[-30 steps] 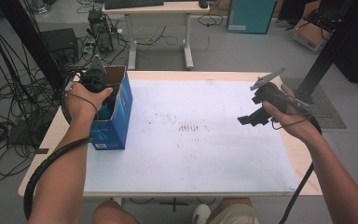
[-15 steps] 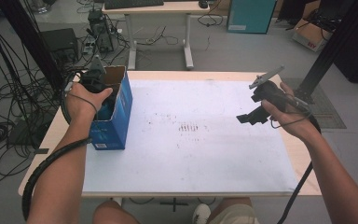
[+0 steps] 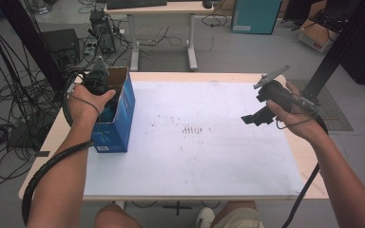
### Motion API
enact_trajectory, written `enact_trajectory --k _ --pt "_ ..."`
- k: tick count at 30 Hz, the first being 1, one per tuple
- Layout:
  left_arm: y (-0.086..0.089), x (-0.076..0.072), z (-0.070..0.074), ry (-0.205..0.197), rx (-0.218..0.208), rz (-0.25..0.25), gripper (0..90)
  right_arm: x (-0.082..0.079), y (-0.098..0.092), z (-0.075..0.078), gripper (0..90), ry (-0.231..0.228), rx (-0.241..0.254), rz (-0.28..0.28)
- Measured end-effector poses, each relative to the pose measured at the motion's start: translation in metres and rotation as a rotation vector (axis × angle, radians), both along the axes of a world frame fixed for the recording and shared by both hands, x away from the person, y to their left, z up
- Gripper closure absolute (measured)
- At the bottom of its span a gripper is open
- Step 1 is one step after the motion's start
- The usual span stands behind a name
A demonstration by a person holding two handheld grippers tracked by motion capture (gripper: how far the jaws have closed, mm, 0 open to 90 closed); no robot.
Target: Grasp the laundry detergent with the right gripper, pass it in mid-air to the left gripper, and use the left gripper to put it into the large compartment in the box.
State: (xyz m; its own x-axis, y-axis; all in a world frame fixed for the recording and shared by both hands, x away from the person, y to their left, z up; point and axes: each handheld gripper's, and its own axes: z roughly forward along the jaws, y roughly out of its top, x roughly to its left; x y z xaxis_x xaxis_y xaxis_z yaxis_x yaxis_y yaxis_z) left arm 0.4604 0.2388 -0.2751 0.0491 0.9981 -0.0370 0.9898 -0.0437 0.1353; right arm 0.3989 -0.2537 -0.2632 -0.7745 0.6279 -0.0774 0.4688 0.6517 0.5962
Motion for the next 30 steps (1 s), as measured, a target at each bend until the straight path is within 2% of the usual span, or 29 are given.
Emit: enact_trajectory --k 25,30 --pt "-0.0024 0.0004 -0.0002 0.000 0.007 -0.008 36.9 -0.0011 -0.0028 0.0037 0.3 0.000 0.000 -0.011" --pt "-0.0025 0.0008 -0.0002 0.001 0.005 -0.009 36.9 -0.0009 -0.0039 0.0037 0.3 -0.001 -0.008 0.001"
